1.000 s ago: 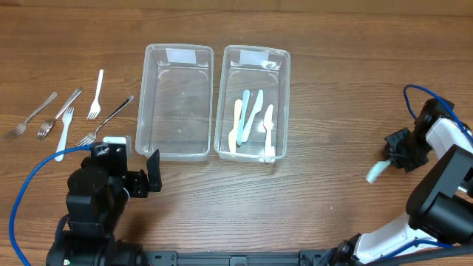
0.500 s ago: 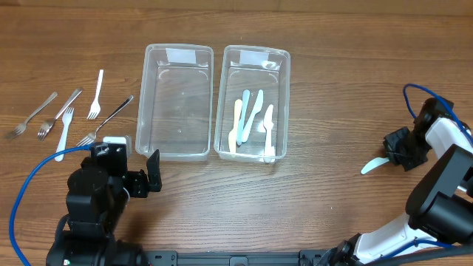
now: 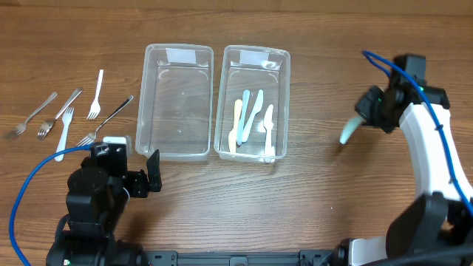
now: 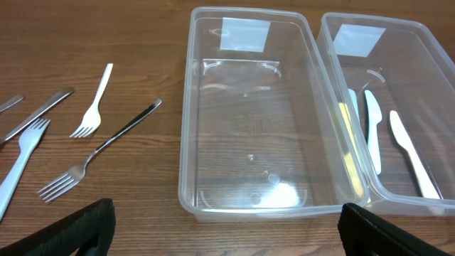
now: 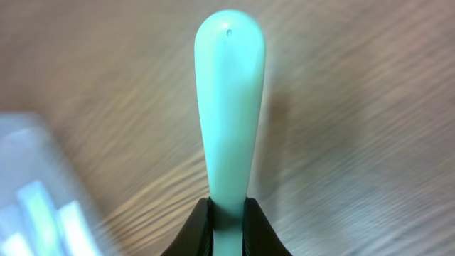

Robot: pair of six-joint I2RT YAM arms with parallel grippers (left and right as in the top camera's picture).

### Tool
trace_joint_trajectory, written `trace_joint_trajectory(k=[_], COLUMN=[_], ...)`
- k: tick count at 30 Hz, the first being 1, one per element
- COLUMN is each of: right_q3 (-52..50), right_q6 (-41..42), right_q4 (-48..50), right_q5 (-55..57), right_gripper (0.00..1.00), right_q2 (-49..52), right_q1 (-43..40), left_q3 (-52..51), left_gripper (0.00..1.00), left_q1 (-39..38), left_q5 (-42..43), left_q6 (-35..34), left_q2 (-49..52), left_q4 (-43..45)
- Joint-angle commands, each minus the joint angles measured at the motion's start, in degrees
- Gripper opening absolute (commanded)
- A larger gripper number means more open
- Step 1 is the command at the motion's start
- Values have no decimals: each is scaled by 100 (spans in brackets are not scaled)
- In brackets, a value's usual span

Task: Pack container
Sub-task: 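Place the light-blue spoon into the right container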

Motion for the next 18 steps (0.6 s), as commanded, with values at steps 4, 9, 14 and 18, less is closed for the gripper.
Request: trace_joint_trajectory(k=[4, 9, 14, 18], right_q3=[1263, 1394, 1392, 1392], right_q6=[-339, -334, -496, -634], right_q4=[-533, -297, -310, -286], right_q5=[186, 555, 481, 350], right_gripper=[6, 6, 6, 6], right_q2=[-398, -282, 638, 1443], right_q1=[1978, 3462, 3934, 4065], left_q3=[133, 133, 133, 133], left_gripper=[100, 100, 100, 100], left_q1=[31, 31, 31, 31], left_q5=[103, 103, 105, 103], left_q6=[-96, -96, -98, -98], left_q2=[9, 9, 9, 9], left_q4=[22, 20, 22, 26])
